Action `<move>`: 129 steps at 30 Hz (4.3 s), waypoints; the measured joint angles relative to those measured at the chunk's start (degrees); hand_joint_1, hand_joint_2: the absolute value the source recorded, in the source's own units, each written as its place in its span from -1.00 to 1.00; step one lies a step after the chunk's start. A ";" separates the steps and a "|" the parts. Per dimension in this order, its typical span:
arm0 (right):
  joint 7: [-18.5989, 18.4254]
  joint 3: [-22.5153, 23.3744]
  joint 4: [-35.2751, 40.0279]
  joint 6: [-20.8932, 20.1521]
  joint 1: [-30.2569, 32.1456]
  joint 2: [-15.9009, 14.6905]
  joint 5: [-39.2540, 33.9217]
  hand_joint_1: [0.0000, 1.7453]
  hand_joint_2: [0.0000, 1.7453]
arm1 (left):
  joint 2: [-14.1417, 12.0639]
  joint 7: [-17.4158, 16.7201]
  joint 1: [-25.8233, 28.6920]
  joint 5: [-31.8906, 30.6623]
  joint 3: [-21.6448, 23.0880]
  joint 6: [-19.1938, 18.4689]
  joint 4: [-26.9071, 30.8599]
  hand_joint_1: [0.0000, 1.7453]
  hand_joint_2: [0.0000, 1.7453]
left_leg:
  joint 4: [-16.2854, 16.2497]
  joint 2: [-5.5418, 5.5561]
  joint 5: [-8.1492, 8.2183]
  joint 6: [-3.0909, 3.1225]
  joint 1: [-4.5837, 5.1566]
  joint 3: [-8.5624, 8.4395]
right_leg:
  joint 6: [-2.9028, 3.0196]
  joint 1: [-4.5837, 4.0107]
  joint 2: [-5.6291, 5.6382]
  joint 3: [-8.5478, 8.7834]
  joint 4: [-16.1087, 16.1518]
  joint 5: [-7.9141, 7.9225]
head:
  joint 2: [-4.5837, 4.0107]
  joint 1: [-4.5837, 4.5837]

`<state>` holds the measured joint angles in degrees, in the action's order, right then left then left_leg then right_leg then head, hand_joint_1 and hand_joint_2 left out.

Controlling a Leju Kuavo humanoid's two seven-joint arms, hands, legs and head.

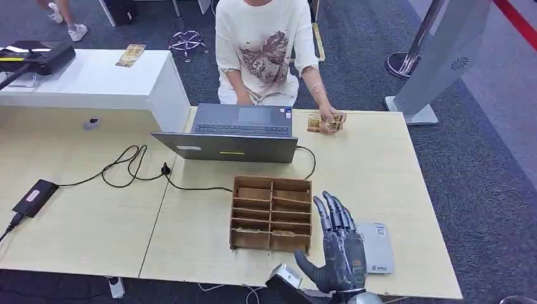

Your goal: Pass the card to the sensor for recognition and then transmit it.

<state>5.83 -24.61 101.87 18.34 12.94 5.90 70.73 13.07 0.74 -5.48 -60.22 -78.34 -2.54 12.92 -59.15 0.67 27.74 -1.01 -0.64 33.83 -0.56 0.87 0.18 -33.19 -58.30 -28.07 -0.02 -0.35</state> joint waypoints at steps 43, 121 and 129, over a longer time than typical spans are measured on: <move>-10.80 -2.56 -12.00 -0.79 -8.09 2.65 15.47 -1.00 1.00 | 0.52 -0.70 -0.50 -1.09 0.07 0.66 0.00 -1.00 -1.00 | 0.00 0.00 0.00 0.00 0.00 -0.01 | 0.00 0.00 -0.01 0.01 -0.01 0.00 | 0.02 -0.02; -8.41 0.13 -18.12 0.07 -9.80 4.98 15.49 -0.32 1.00 | 0.52 1.03 -0.55 0.17 0.94 1.49 0.00 -1.00 -1.00 | 0.00 0.00 0.00 -0.01 0.00 -0.01 | 0.00 0.00 0.01 0.00 -0.02 0.00 | 0.00 -0.02; -8.22 -0.65 -19.25 -0.13 -10.30 5.07 15.49 -0.28 1.00 | 0.59 1.03 -0.60 0.17 0.94 1.46 0.00 -1.00 -1.00 | 0.00 0.00 -0.01 -0.01 0.00 -0.01 | 0.00 0.00 0.00 0.00 -0.02 0.00 | 0.02 -0.02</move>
<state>-2.38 -25.27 82.62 18.21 2.65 10.97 86.23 13.66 1.77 -6.08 -60.04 -77.40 -1.07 12.92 -59.15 0.67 27.74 -1.02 -0.64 33.82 -0.56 0.87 0.19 -33.19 -58.31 -28.07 0.00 -0.37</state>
